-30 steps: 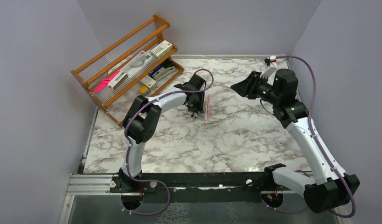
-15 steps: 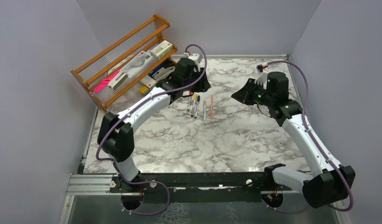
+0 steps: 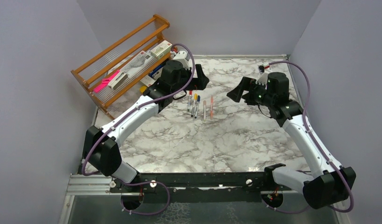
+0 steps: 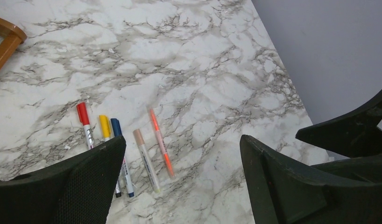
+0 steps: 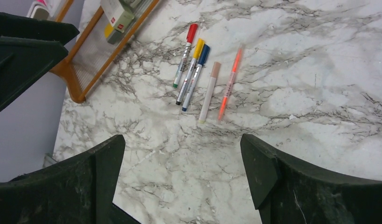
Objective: Insert the pens into the pen caps
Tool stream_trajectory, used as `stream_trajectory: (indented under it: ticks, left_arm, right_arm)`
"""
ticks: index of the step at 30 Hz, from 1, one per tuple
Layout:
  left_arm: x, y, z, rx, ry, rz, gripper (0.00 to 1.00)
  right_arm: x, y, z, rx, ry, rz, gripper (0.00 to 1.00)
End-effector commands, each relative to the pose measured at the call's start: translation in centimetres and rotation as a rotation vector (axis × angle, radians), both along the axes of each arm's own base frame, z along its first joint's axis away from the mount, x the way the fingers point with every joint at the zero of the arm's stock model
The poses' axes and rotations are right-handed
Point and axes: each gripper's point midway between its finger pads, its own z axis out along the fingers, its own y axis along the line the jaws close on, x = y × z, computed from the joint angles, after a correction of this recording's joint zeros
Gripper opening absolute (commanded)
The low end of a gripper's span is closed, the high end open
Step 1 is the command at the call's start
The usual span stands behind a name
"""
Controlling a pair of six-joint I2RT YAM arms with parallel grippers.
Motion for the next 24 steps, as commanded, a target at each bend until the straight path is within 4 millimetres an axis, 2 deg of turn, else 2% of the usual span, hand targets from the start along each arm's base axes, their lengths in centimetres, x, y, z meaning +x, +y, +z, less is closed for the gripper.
stream_trajectory:
  ticks: [1,7,11,24]
  left_arm:
    - [0.3,0.7,1.8,-0.016,-0.057,0.030,0.94]
    - [0.2,0.4,2.2,-0.036,-0.061,0.015,0.96]
    - [0.1,0.6,2.2,-0.040,-0.062,0.023,0.96]
    - [0.0,0.2,1.1,-0.070,-0.016,0.026,0.97]
  right_arm:
    - [0.2,-0.9,2.1,-0.001,-0.087,-0.049,0.97]
    - [-0.1,-0.5,1.5,0.000,-0.042,-0.026,0.99]
    - [-0.2,-0.8,2.0,-0.012,-0.072,-0.031,1.00]
    - [-0.5,-1.3,1.9,-0.046,-0.072,-0.035,1.00]
